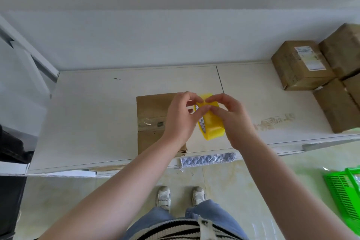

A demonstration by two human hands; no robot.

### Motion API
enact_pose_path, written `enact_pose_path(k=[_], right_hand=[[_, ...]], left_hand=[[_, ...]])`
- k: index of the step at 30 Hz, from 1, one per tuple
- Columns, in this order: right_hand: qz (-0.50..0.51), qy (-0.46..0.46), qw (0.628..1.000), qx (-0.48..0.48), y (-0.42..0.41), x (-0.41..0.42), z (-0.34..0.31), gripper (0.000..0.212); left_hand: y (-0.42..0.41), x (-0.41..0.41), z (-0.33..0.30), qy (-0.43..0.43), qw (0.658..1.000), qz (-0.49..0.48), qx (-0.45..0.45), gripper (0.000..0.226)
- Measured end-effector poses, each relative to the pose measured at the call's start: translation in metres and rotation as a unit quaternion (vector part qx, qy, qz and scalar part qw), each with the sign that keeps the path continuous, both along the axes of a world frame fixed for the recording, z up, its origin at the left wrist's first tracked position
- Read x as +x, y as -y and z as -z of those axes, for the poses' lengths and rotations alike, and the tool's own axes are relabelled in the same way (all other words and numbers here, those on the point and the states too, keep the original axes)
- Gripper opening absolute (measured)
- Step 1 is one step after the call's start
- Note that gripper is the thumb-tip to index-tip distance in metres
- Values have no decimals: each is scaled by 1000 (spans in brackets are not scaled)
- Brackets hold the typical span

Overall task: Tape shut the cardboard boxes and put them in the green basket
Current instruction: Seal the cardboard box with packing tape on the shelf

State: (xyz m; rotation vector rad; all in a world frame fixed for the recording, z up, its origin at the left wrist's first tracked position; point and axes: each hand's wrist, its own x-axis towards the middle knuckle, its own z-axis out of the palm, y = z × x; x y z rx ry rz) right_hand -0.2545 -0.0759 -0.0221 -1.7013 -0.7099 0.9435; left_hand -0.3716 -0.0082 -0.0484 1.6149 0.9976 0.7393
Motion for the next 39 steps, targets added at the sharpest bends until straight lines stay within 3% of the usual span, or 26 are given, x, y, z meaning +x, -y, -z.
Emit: enact_pose_path(k=[5,9,12,16,19,23,25,28,29,33,39], right_hand=[[18,-20,998,64,2,-14,0,29],[30,-61,994,89,-2,-16,3,31],[30,-103,988,109,-2,-13,4,21],[17,-143,983,117,-1,-12,1,10],[25,-165,980,106,-3,-11,-1,12],[22,-206,975,81,-8,-4,-7,13],[21,-221,972,72,-11,1,-11,13],[26,-244,968,54,-14,5,-16,12],[29,-250,967,49,-14,7,-17,12],[25,-254,966,39,-12,9,-15,13],[-5,-192,981,39,-12,12,-17,13]], left_hand=[[-7,-2,-17,5,997,-72,-9,21],[-2,-1,-28,7,997,-63,-49,16],[-5,-4,-34,42,993,-73,-84,16],[-7,-7,-39,7,996,-69,-61,18],[-5,-10,-42,-22,998,-49,-10,16],[1,-15,-40,-62,981,-47,180,14],[4,-13,-38,-49,972,-48,226,23],[5,-10,-39,-17,972,-53,227,70],[3,-9,-41,-11,969,-56,240,76],[-7,-10,-43,-86,928,-14,361,27],[-10,-7,-35,-64,950,-11,307,11]])
